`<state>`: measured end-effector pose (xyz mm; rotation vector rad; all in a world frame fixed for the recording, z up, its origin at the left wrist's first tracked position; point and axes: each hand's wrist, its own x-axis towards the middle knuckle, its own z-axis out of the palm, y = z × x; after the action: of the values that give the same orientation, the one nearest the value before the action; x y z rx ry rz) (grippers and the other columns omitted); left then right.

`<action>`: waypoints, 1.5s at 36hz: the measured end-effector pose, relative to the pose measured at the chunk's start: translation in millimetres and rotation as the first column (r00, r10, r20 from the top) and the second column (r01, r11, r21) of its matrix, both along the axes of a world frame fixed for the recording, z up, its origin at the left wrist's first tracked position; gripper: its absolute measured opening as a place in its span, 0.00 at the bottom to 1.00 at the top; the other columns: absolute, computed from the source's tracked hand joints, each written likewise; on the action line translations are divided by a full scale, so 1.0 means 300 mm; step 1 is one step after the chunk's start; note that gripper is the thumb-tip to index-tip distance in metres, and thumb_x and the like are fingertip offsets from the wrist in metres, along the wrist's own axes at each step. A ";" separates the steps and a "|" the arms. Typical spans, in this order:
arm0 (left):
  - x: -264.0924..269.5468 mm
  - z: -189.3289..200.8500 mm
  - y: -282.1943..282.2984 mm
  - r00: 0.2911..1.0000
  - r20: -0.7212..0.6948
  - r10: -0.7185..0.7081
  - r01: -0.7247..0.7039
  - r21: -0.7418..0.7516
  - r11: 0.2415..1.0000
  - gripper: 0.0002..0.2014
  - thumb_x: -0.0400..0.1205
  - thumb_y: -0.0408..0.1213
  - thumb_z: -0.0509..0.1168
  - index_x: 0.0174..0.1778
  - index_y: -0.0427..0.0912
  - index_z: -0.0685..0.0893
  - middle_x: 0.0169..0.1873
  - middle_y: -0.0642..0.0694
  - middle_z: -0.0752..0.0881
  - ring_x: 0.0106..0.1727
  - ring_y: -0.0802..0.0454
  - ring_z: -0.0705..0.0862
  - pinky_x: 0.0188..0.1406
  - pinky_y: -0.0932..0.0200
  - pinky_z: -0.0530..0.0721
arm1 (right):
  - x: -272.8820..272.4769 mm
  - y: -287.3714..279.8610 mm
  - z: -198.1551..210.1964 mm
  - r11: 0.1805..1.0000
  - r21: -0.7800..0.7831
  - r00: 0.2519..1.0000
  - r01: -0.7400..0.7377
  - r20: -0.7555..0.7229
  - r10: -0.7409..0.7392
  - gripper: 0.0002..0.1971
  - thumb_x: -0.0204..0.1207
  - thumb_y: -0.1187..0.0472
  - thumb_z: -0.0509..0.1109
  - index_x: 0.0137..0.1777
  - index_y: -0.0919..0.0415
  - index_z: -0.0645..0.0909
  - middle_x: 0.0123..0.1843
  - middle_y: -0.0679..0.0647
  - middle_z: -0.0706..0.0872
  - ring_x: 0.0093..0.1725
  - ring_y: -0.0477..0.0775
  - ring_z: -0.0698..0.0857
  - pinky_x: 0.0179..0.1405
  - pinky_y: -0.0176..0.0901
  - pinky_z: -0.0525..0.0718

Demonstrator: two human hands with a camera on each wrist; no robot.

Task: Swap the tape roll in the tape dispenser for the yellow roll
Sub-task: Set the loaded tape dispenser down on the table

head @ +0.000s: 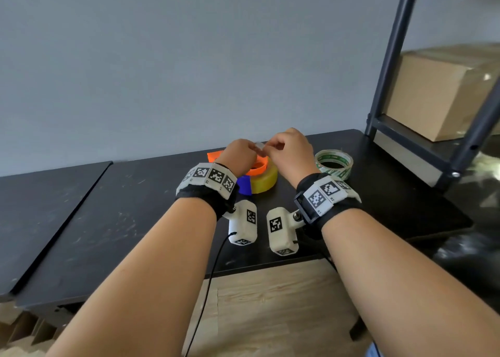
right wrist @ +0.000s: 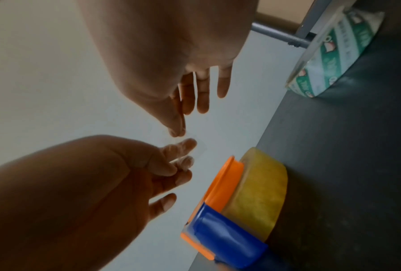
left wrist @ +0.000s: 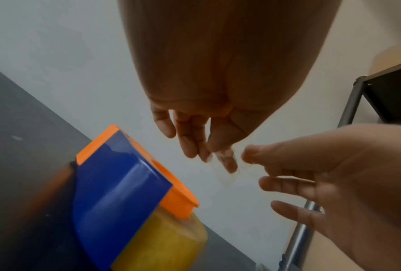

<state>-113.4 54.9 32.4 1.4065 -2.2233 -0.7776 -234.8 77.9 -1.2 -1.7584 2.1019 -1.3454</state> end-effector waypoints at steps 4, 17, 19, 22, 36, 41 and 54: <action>-0.045 -0.001 -0.001 0.999 -0.034 0.018 -0.016 0.057 0.998 0.16 0.83 0.24 0.57 0.65 0.29 0.81 0.63 0.33 0.85 0.41 0.49 0.84 0.37 0.64 0.84 | -0.071 0.033 -0.003 0.996 -0.033 0.990 0.087 0.116 -0.083 0.10 0.77 0.61 0.67 0.40 0.65 0.87 0.48 0.60 0.87 0.49 0.60 0.86 0.54 0.56 0.84; -0.237 -0.028 0.018 0.990 0.027 -0.136 0.135 0.020 0.991 0.17 0.80 0.26 0.58 0.63 0.39 0.82 0.61 0.41 0.85 0.63 0.44 0.83 0.60 0.57 0.78 | -0.338 0.080 -0.045 0.922 0.317 0.883 0.222 0.337 -0.329 0.13 0.73 0.52 0.66 0.37 0.62 0.80 0.48 0.62 0.87 0.55 0.67 0.85 0.66 0.65 0.77; -0.271 -0.050 0.027 0.988 0.050 -0.146 0.146 0.011 0.989 0.17 0.80 0.26 0.58 0.61 0.41 0.83 0.61 0.43 0.85 0.63 0.46 0.83 0.64 0.55 0.80 | -0.356 0.089 -0.061 0.906 0.361 0.875 0.219 0.338 -0.346 0.14 0.71 0.50 0.67 0.40 0.63 0.80 0.45 0.60 0.86 0.53 0.66 0.85 0.64 0.61 0.77; -0.313 -0.084 0.034 0.984 0.084 -0.158 0.158 0.004 0.987 0.17 0.77 0.26 0.59 0.56 0.46 0.85 0.60 0.46 0.86 0.63 0.46 0.83 0.66 0.50 0.80 | -0.377 0.090 -0.086 0.881 0.420 0.869 0.216 0.330 -0.370 0.19 0.63 0.52 0.69 0.50 0.64 0.84 0.46 0.57 0.87 0.54 0.66 0.86 0.65 0.61 0.79; -0.386 -0.148 0.030 0.924 0.311 -0.221 0.247 -0.048 0.968 0.27 0.79 0.27 0.55 0.68 0.59 0.81 0.66 0.44 0.76 0.69 0.41 0.75 0.72 0.41 0.72 | -0.397 0.067 -0.117 0.827 0.460 0.888 0.322 0.156 -0.433 0.22 0.71 0.48 0.76 0.60 0.62 0.82 0.50 0.57 0.88 0.57 0.61 0.87 0.68 0.61 0.78; -0.390 -0.146 0.014 0.900 0.374 -0.225 0.266 -0.060 0.962 0.28 0.81 0.28 0.53 0.70 0.62 0.78 0.68 0.44 0.75 0.71 0.40 0.74 0.73 0.41 0.70 | -0.411 0.062 -0.132 0.840 0.455 0.868 0.298 0.238 -0.436 0.25 0.65 0.48 0.80 0.58 0.60 0.80 0.50 0.56 0.88 0.55 0.61 0.88 0.64 0.63 0.81; -0.311 -0.116 -0.020 0.854 0.438 0.280 -0.171 -0.271 0.947 0.19 0.79 0.34 0.59 0.67 0.38 0.78 0.66 0.38 0.78 0.70 0.39 0.74 0.66 0.46 0.73 | -0.397 0.081 -0.148 0.843 0.456 0.873 0.287 0.239 -0.426 0.24 0.69 0.47 0.74 0.61 0.59 0.83 0.56 0.57 0.88 0.58 0.63 0.86 0.67 0.62 0.80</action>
<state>-206.5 49.0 -2.4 1.8474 -2.3250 -0.0937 -353.9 102.2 -45.7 -0.9283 2.3627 -1.0611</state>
